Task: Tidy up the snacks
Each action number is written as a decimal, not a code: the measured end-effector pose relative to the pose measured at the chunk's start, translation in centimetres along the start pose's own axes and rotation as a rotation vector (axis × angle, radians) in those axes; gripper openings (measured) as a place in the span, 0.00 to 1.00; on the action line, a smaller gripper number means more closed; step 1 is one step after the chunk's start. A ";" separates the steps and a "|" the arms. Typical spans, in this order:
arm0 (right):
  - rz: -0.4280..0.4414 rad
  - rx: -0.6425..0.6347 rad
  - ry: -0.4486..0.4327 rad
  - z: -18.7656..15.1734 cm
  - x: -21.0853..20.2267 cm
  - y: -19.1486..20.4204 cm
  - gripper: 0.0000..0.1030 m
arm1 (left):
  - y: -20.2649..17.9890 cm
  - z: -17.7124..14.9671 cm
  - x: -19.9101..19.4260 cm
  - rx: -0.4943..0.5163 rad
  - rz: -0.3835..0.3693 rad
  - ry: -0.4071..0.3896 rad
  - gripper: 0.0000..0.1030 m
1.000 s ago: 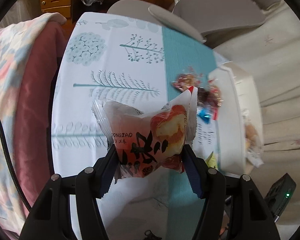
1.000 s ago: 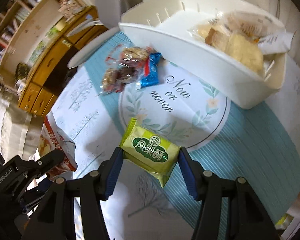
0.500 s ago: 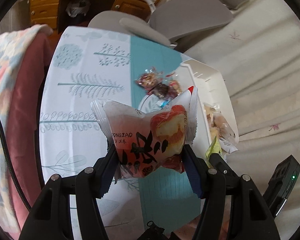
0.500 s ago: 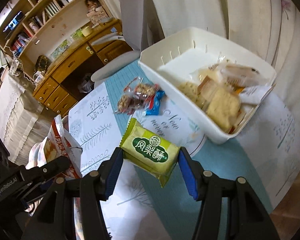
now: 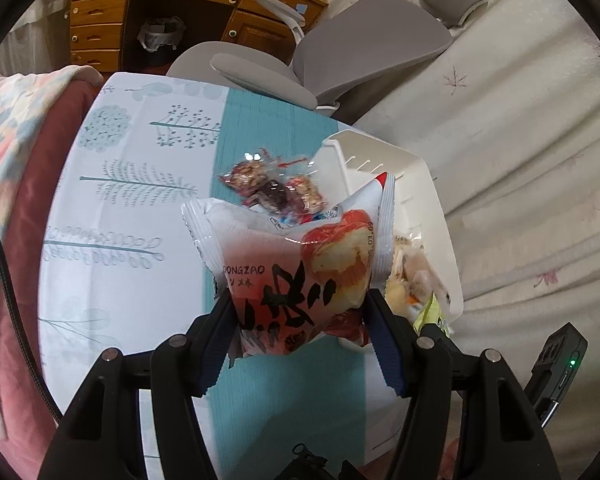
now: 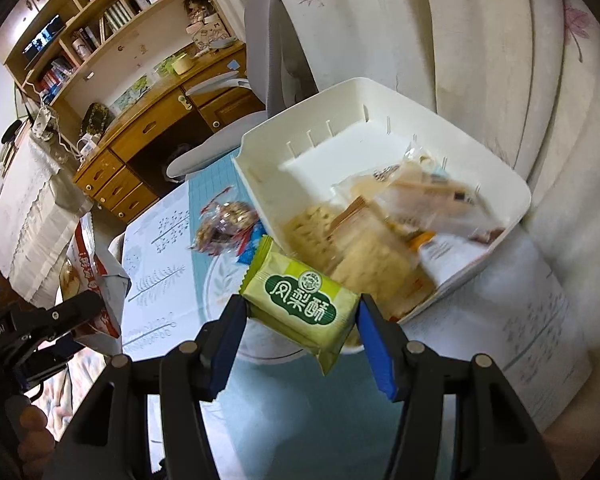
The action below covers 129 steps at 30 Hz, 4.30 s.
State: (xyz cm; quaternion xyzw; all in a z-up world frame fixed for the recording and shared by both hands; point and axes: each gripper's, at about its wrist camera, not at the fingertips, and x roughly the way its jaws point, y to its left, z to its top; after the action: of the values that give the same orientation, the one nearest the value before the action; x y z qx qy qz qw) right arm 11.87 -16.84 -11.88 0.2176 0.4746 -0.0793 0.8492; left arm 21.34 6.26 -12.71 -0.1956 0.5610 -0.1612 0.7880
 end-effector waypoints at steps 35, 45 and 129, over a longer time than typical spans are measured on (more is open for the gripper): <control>0.103 -0.138 0.026 9.2 3.1 -12.8 0.72 | -16.5 0.4 11.3 0.065 0.102 -0.054 0.85; 0.122 -0.111 0.036 8.1 2.7 -11.5 0.74 | -13.3 -0.6 8.9 0.043 0.139 -0.058 0.85; -0.293 -0.965 0.067 2.4 19.0 18.1 0.47 | 5.4 14.8 21.6 0.418 0.120 0.269 0.74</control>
State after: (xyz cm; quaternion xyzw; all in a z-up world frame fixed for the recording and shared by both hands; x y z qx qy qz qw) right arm 30.12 -0.39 -21.45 -0.2661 0.5098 0.0375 0.8172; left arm 42.40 2.63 -28.79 0.0287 0.6260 -0.2513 0.7376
